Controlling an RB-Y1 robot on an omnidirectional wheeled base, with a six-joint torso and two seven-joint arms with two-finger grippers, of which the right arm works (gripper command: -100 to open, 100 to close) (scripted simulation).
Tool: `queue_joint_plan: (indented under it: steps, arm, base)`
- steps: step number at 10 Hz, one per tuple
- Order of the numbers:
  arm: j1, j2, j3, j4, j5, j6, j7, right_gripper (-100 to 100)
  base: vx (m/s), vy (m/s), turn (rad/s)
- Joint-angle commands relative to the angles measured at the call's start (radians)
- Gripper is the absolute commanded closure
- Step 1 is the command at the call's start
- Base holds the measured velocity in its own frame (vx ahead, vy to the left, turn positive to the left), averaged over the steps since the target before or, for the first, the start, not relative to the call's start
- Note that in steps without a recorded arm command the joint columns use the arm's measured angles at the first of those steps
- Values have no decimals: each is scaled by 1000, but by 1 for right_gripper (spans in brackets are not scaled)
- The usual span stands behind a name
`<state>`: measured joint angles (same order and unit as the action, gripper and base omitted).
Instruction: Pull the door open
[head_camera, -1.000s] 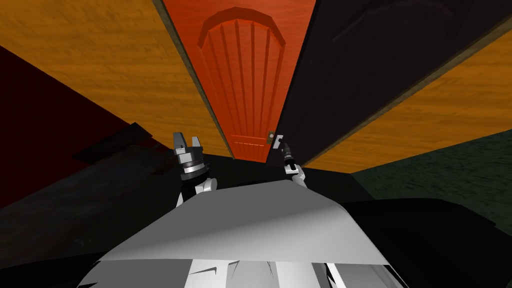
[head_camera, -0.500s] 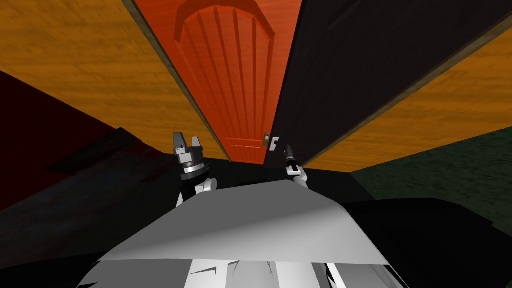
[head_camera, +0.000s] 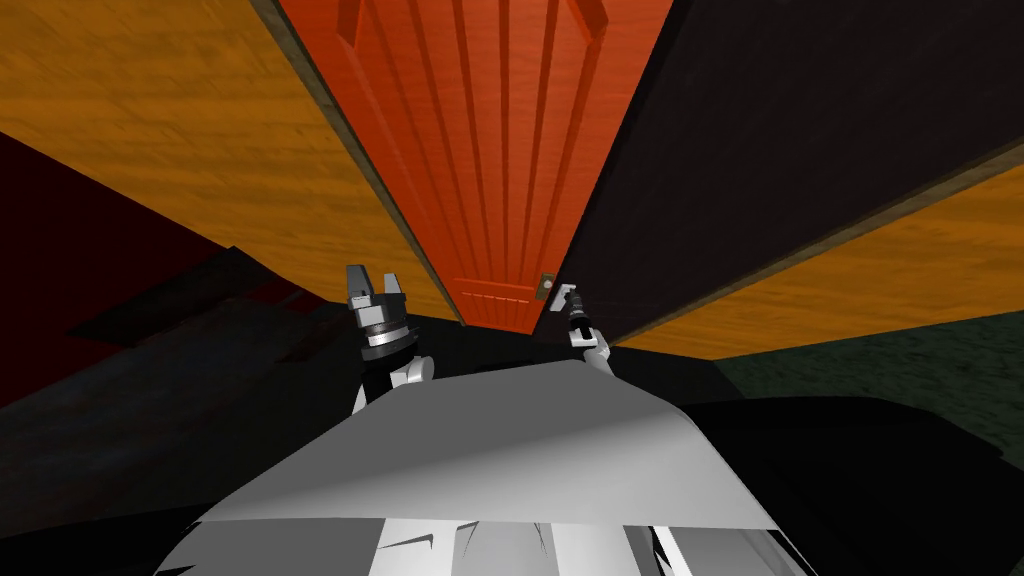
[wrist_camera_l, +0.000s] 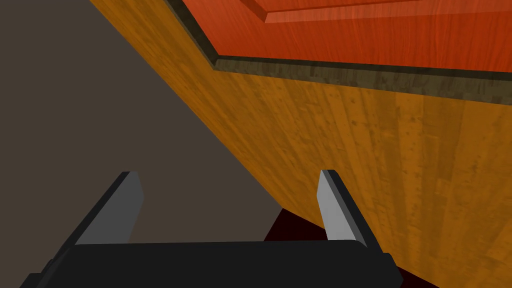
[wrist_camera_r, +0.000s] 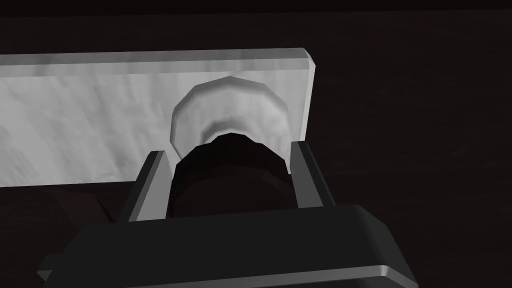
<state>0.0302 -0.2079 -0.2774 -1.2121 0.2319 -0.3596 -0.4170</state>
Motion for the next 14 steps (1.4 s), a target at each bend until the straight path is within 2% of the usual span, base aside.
queue_joint_plan:
  steps: [1, 5, 6, 9, 11, 14]
  arm:
    - [3, 0, 0, 3, 0, 3, -1, 100]
    - [3, 0, 0, 3, 0, 3, -1, 100]
    - [19, -8, 2, 6, 1, 3, -7, 100]
    - [32, -23, 15, 2, 4, 1, -23, 100]
    - [39, -37, 42, -7, 9, -4, -44, 100]
    - [42, -62, 109, -30, 21, -17, -89, 100]
  base:
    - [-42, -21, 14]
    - [-18, -6, 8]
    - [-127, -63, -12]
    - [-209, -51, 29]
    - [-239, -53, 69]
    - [-235, -123, 177]
